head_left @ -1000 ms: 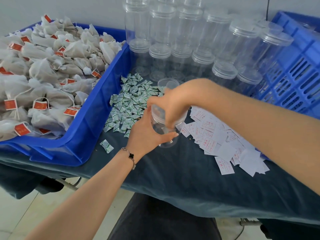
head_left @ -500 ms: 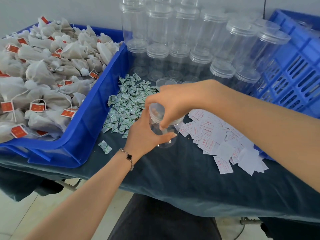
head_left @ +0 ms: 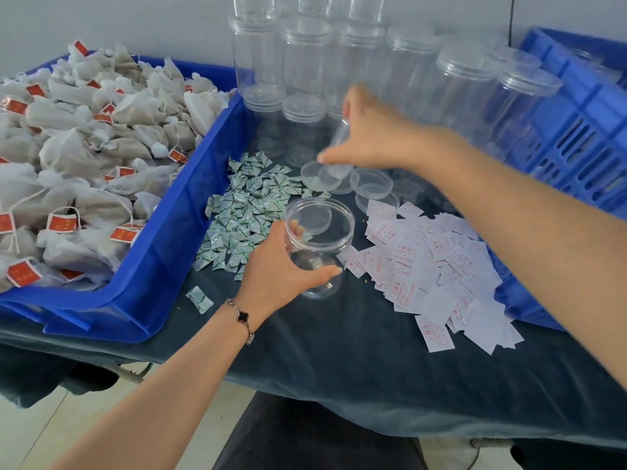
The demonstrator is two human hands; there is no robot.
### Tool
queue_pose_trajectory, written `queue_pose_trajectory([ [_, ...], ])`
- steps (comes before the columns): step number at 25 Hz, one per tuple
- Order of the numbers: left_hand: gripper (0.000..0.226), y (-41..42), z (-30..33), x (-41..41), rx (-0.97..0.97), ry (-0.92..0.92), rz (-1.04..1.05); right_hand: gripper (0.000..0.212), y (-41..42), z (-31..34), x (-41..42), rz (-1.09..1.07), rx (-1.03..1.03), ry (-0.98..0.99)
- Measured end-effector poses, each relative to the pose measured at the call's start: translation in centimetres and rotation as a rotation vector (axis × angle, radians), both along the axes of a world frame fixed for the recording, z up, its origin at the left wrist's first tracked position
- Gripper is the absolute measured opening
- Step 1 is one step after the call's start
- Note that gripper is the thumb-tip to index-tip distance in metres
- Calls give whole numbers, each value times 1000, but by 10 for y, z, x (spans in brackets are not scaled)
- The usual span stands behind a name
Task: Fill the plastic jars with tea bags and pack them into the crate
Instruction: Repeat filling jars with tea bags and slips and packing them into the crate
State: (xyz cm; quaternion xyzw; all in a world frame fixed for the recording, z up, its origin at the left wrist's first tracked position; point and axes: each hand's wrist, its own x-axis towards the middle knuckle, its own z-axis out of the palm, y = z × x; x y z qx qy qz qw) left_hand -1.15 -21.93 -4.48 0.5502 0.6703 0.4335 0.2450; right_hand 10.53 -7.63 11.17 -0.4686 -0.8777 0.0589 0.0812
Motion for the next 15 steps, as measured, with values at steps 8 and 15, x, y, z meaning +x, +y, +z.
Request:
queue_pose_trajectory([
  [8, 83, 6, 36, -24, 127, 36, 127, 74, 9, -60, -9, -140, -373, 212],
  [15, 88, 13, 42, -50, 85, -26, 355, 33, -26, 5, -94, 284, -49, 416],
])
